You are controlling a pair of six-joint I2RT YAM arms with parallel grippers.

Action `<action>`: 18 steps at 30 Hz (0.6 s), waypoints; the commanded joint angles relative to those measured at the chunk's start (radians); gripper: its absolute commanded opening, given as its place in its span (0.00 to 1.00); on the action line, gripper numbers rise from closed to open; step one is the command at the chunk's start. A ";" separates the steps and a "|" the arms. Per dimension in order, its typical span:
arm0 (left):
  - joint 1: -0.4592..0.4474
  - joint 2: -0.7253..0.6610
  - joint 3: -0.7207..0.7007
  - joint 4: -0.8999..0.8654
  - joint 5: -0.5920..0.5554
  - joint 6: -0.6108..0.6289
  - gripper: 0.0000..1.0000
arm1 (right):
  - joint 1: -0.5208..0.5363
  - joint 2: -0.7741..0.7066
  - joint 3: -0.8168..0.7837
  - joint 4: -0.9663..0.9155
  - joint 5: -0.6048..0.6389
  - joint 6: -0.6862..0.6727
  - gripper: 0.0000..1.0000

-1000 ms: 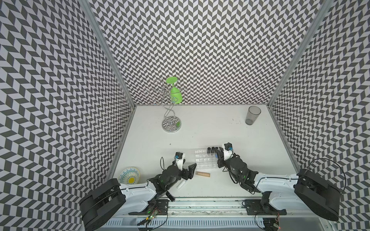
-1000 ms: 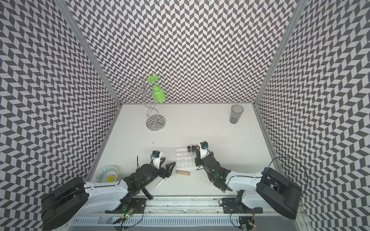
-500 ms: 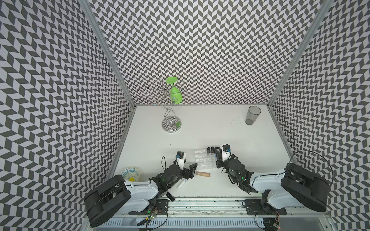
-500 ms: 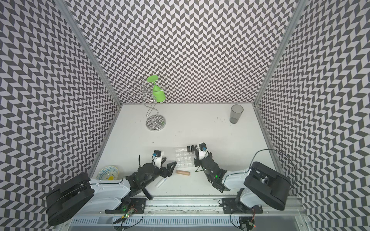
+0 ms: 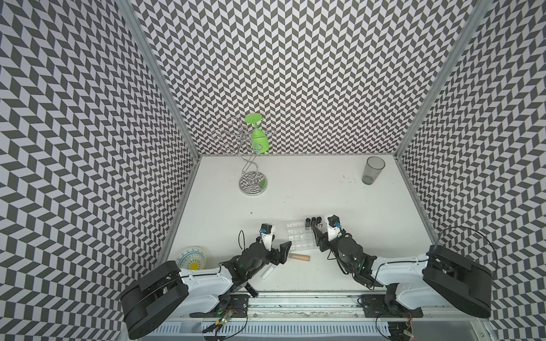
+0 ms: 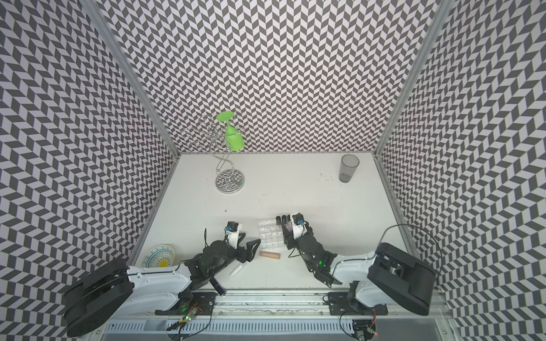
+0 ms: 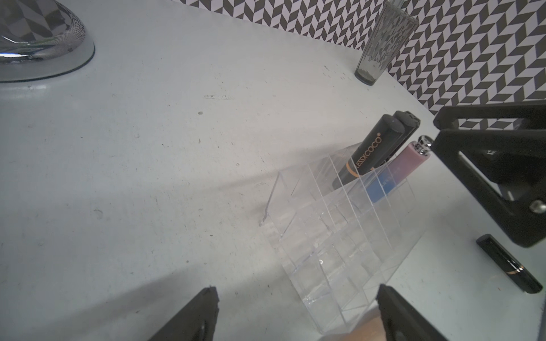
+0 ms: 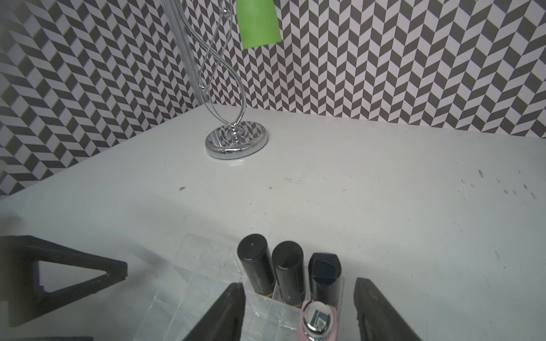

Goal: Arrange the lipsticks in the organizer
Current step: Adjust the lipstick in the storage box.

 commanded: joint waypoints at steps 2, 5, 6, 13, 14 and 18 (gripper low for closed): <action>-0.077 -0.087 0.121 -0.402 -0.081 -0.096 0.84 | 0.015 -0.181 0.002 -0.204 -0.055 0.087 0.63; -0.149 -0.088 0.225 -0.715 -0.185 -0.207 0.84 | 0.015 -0.283 0.016 -0.363 -0.117 0.138 0.64; -0.165 -0.078 0.258 -0.800 -0.193 -0.239 0.84 | 0.015 -0.309 0.021 -0.406 -0.137 0.158 0.65; -0.258 -0.059 0.374 -1.136 -0.162 -0.388 0.82 | 0.015 -0.412 -0.004 -0.487 -0.293 0.202 0.66; -0.259 -0.058 0.384 -1.141 -0.141 -0.385 0.82 | 0.015 -0.425 -0.011 -0.477 -0.292 0.203 0.66; -0.267 0.013 0.431 -1.206 -0.115 -0.405 0.82 | 0.014 -0.486 -0.065 -0.473 -0.282 0.206 0.66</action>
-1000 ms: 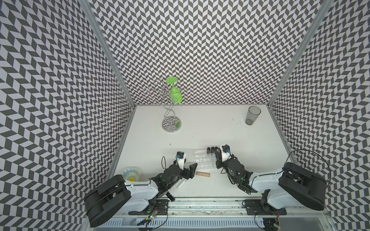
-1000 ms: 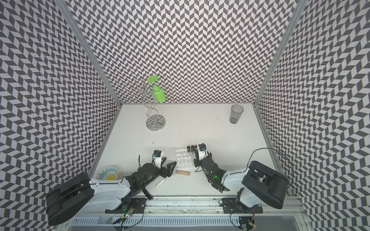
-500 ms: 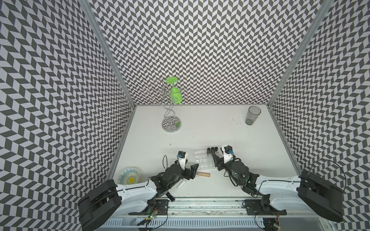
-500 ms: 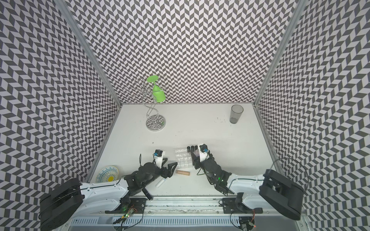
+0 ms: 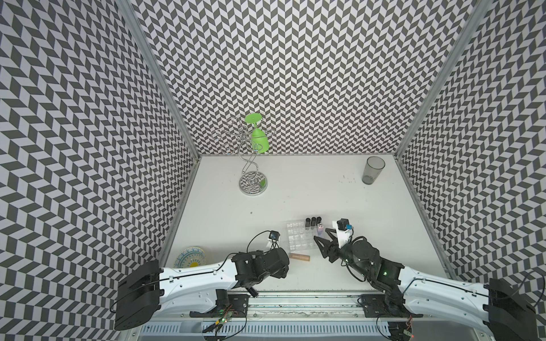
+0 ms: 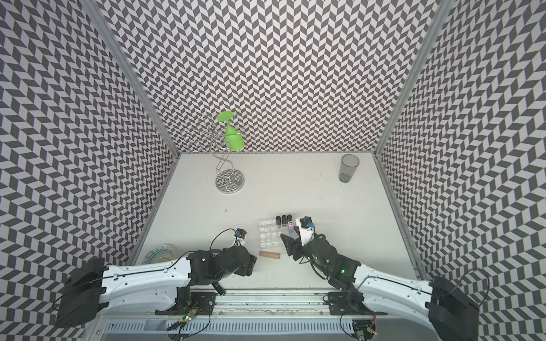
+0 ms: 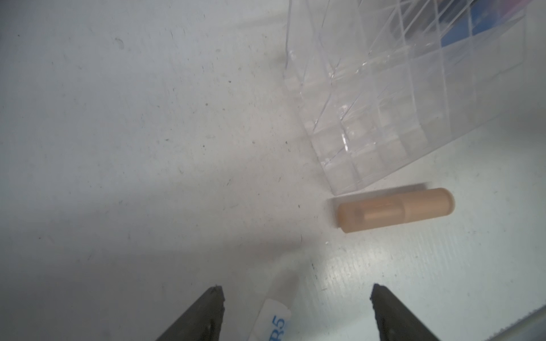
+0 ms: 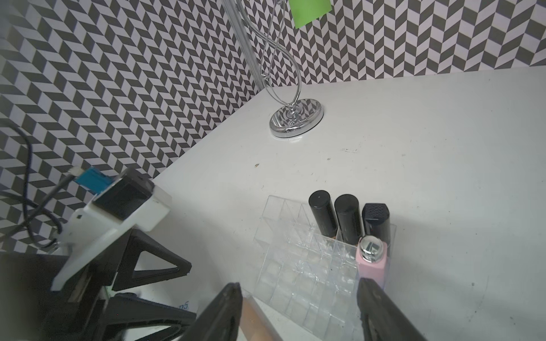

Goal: Arrange the lipsticks in the organizer
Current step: Adjust the lipstick in the storage box, then pick up the lipstick at the center of the board.

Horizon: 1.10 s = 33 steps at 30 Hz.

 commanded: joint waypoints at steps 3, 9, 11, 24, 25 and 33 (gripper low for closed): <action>-0.013 0.122 0.074 -0.168 0.035 -0.073 0.79 | 0.005 -0.091 -0.046 0.004 -0.047 0.014 0.66; -0.015 0.183 0.070 -0.148 0.059 -0.070 0.61 | 0.006 -0.193 -0.089 0.019 -0.057 0.010 0.66; -0.017 0.182 0.061 -0.147 0.066 -0.073 0.58 | 0.005 -0.213 -0.102 0.032 -0.064 0.008 0.66; 0.010 0.180 0.012 -0.046 0.068 -0.023 0.17 | 0.006 -0.221 -0.101 0.021 -0.069 0.008 0.66; 0.010 0.168 0.016 -0.047 0.048 -0.025 0.13 | 0.006 -0.219 -0.097 0.017 -0.074 0.009 0.65; 0.045 -0.124 0.044 0.166 -0.156 0.102 0.00 | 0.006 -0.231 -0.102 0.020 -0.071 0.001 0.65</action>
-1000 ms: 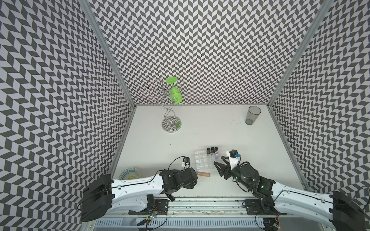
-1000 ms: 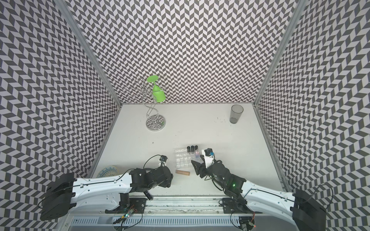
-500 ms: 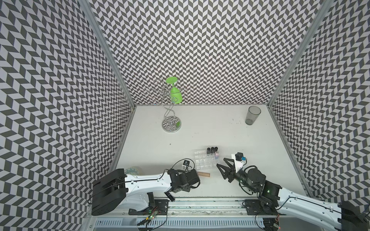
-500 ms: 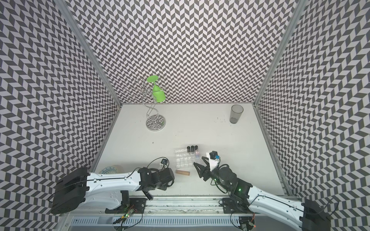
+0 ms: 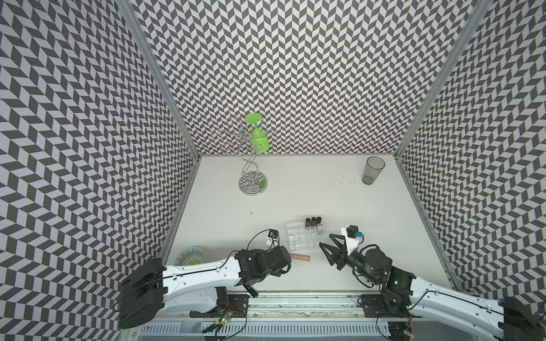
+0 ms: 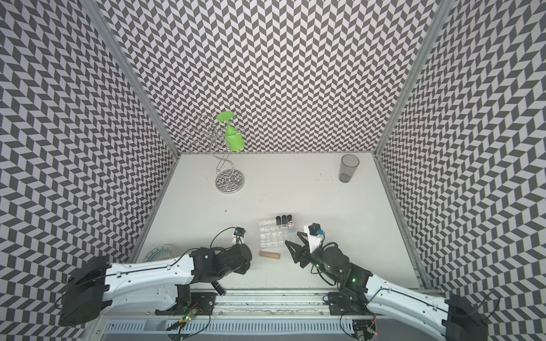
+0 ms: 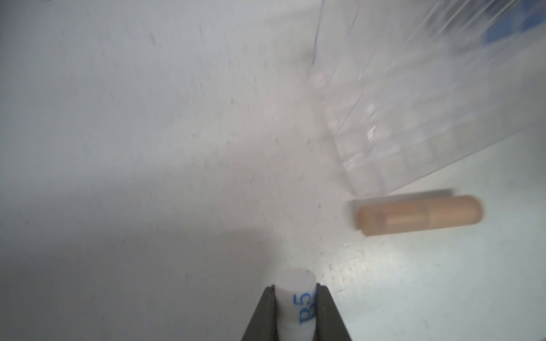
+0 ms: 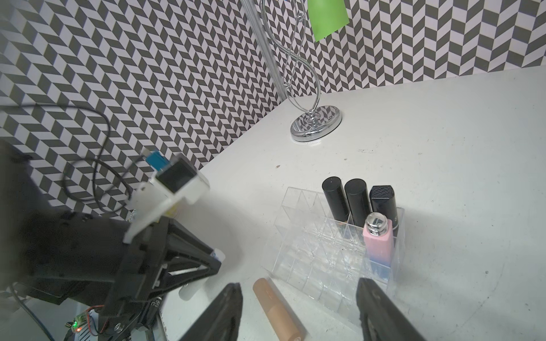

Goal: Arrange the lipsticks in the organizer
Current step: Pick up the lipstick at the center of the board.

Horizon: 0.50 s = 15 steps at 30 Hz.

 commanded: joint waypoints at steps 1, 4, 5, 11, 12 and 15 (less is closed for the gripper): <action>0.017 -0.101 0.012 0.212 -0.109 0.125 0.00 | 0.005 -0.015 -0.003 0.044 0.005 -0.004 0.65; 0.017 -0.157 -0.040 0.486 -0.120 0.320 0.00 | 0.006 -0.041 -0.027 0.062 0.033 -0.005 0.65; 0.018 -0.163 -0.073 0.616 -0.098 0.411 0.00 | 0.006 -0.051 -0.036 0.071 0.037 -0.005 0.65; 0.058 -0.100 -0.212 1.176 -0.089 0.750 0.00 | 0.006 -0.135 -0.068 0.064 0.051 -0.009 0.65; 0.088 -0.086 -0.216 1.205 -0.048 0.751 0.00 | 0.006 -0.151 -0.077 0.060 0.060 -0.009 0.65; 0.197 -0.027 -0.266 1.351 0.146 0.692 0.00 | 0.006 -0.202 -0.101 0.060 0.081 -0.009 0.64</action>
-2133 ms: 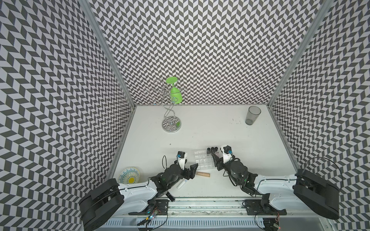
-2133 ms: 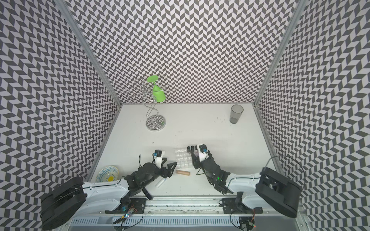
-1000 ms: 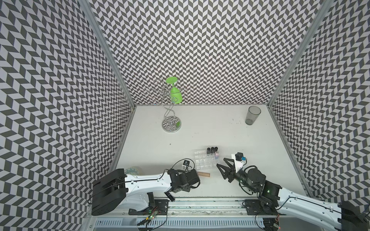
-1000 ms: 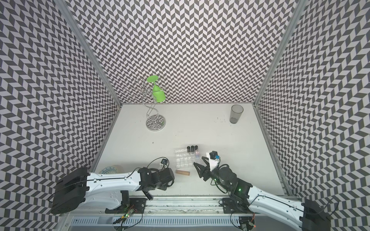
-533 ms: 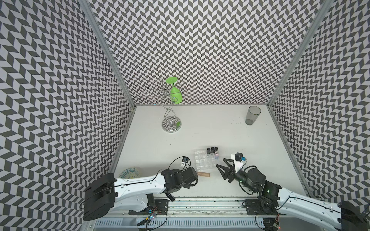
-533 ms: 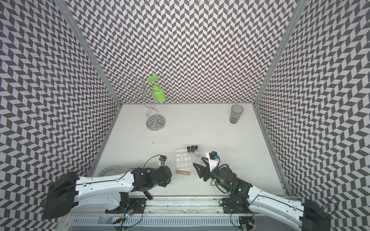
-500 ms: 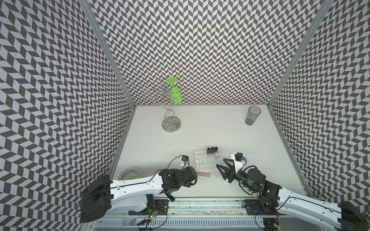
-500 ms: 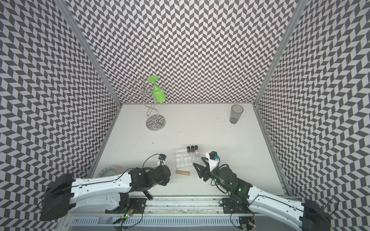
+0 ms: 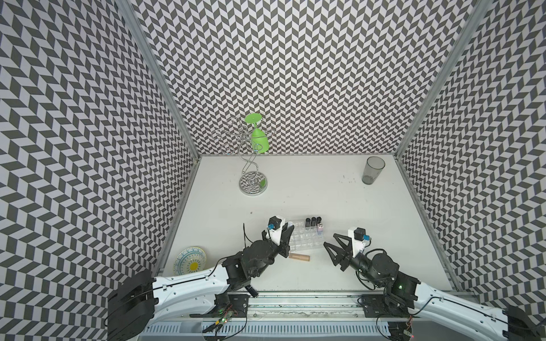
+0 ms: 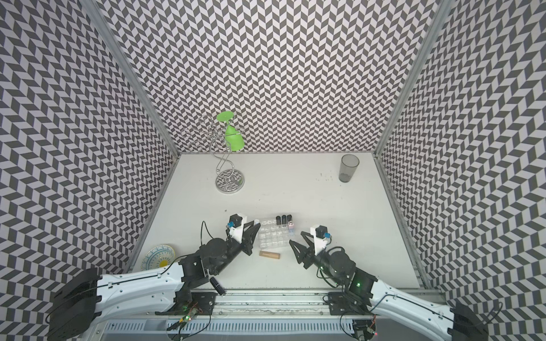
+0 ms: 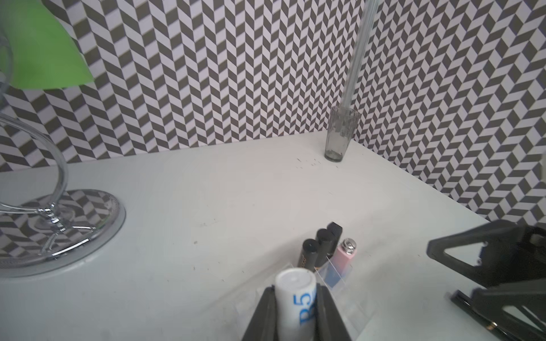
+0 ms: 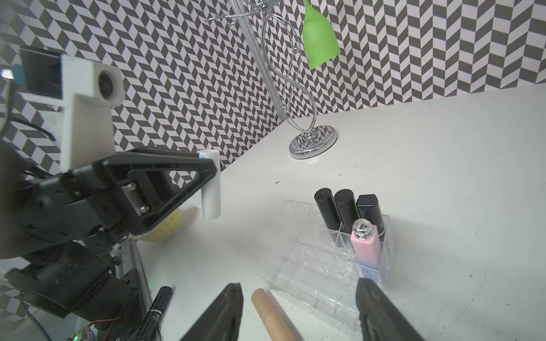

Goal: Arrange the lipsticks in the organizer
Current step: Pick up the lipstick at the center of the board, then place the lipstick in the storage box.

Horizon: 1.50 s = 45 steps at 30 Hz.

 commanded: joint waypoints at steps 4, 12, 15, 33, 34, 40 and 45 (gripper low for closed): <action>0.108 0.145 -0.050 0.435 0.230 0.036 0.00 | 0.006 -0.090 -0.043 0.059 0.058 -0.010 0.63; 0.109 0.398 -0.013 0.645 0.282 0.001 0.00 | 0.006 -0.085 -0.047 0.056 0.070 -0.016 0.63; 0.109 0.466 -0.025 0.727 0.260 -0.010 0.00 | 0.006 -0.076 -0.046 0.061 0.066 -0.017 0.63; 0.110 0.750 0.069 0.878 0.280 -0.014 0.00 | 0.006 -0.062 -0.053 0.073 0.063 -0.020 0.62; 0.111 0.760 0.068 0.891 0.280 -0.020 0.00 | 0.005 -0.060 -0.053 0.073 0.062 -0.020 0.62; 0.118 0.798 0.069 0.938 0.252 -0.003 0.00 | 0.006 -0.046 -0.050 0.076 0.061 -0.021 0.62; 0.131 0.829 0.072 0.968 0.271 -0.007 0.00 | 0.005 -0.038 -0.052 0.083 0.066 -0.020 0.62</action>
